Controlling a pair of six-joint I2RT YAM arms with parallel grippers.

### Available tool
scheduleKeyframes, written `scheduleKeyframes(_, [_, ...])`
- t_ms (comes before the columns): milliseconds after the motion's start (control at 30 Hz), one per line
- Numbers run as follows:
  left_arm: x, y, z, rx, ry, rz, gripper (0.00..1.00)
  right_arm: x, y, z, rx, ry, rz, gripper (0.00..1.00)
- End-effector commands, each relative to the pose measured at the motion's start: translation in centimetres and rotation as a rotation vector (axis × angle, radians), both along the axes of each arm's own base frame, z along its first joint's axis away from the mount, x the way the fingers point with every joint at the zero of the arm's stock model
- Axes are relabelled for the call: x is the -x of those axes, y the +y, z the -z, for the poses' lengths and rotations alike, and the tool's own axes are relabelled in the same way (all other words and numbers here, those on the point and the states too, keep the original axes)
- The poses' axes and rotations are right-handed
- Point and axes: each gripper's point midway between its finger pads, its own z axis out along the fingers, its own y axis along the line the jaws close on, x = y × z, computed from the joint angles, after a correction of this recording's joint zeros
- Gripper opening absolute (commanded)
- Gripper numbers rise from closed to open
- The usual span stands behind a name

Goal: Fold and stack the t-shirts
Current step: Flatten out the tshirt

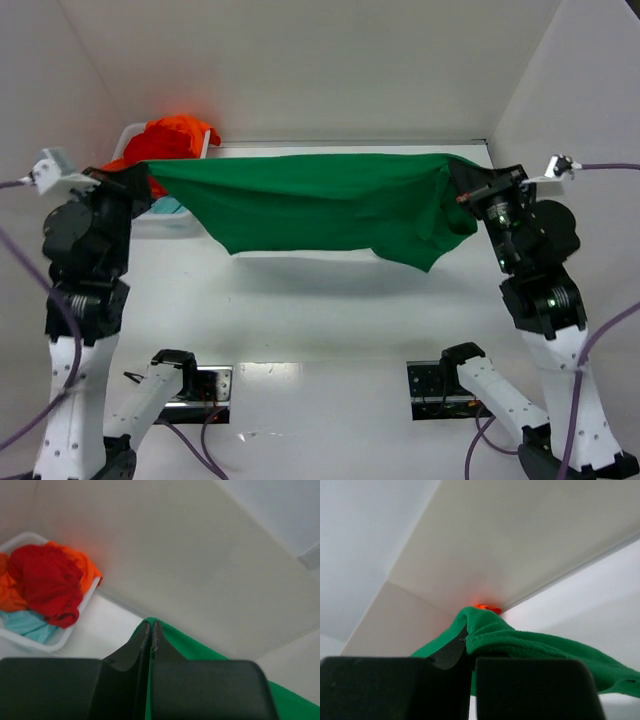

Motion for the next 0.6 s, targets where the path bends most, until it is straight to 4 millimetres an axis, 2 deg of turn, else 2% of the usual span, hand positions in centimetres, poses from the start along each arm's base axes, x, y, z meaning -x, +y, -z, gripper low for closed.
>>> scheduleKeyframes(0, [5.3, 1.6, -5.2, -0.025, -0.152, -0.069, 0.00, 4.4, -0.4, -4.6, 0.004, -0.149, -0.040, 0.00])
scheduleKeyframes(67, [8.2, 2.0, -7.4, -0.025, -0.228, -0.081, 0.00, 6.8, 0.3, -5.4, -0.025, -0.179, -0.109, 0.00])
scheduleKeyframes(133, [9.9, 2.1, -7.9, -0.023, -0.246, -0.082, 0.00, 8.9, 1.2, -6.2, -0.045, -0.210, -0.189, 0.00])
scheduleKeyframes(167, [11.4, 2.3, -8.9, -0.017, -0.282, -0.091, 0.00, 10.5, 1.4, -6.8, -0.080, -0.238, -0.221, 0.00])
scheduleKeyframes(300, [12.5, 3.0, -9.0, -0.019, -0.273, -0.125, 0.00, 13.0, 2.0, -6.0, -0.151, -0.224, -0.300, 0.00])
scheduleKeyframes(333, [12.5, 2.8, -9.0, -0.018, -0.273, -0.114, 0.00, 12.7, 2.1, -5.3, -0.159, -0.196, -0.301, 0.00])
scheduleKeyframes(400, [10.6, 2.5, -7.7, -0.009, -0.224, -0.100, 0.00, 11.6, 2.0, -3.5, -0.159, -0.139, -0.272, 0.00])
scheduleKeyframes(433, [9.4, 2.2, -5.9, -0.008, -0.180, -0.086, 0.00, 10.2, 2.1, -1.2, -0.165, -0.073, -0.258, 0.00])
scheduleKeyframes(467, [7.7, 1.8, -4.5, -0.005, -0.131, -0.072, 0.00, 9.4, 2.2, 0.2, -0.163, -0.038, -0.247, 0.00])
scheduleKeyframes(500, [6.9, 1.5, -3.5, 0.006, -0.110, -0.057, 0.00, 8.8, 2.1, 1.5, -0.181, -0.006, -0.234, 0.00])
scheduleKeyframes(533, [5.8, 0.9, -2.2, 0.026, -0.084, -0.030, 0.00, 7.2, 2.5, 4.5, -0.184, 0.058, -0.230, 0.00])
scheduleKeyframes(567, [4.1, 0.7, 1.2, 0.036, -0.008, -0.029, 0.00, 6.4, 2.8, 6.0, -0.190, 0.088, -0.227, 0.00])
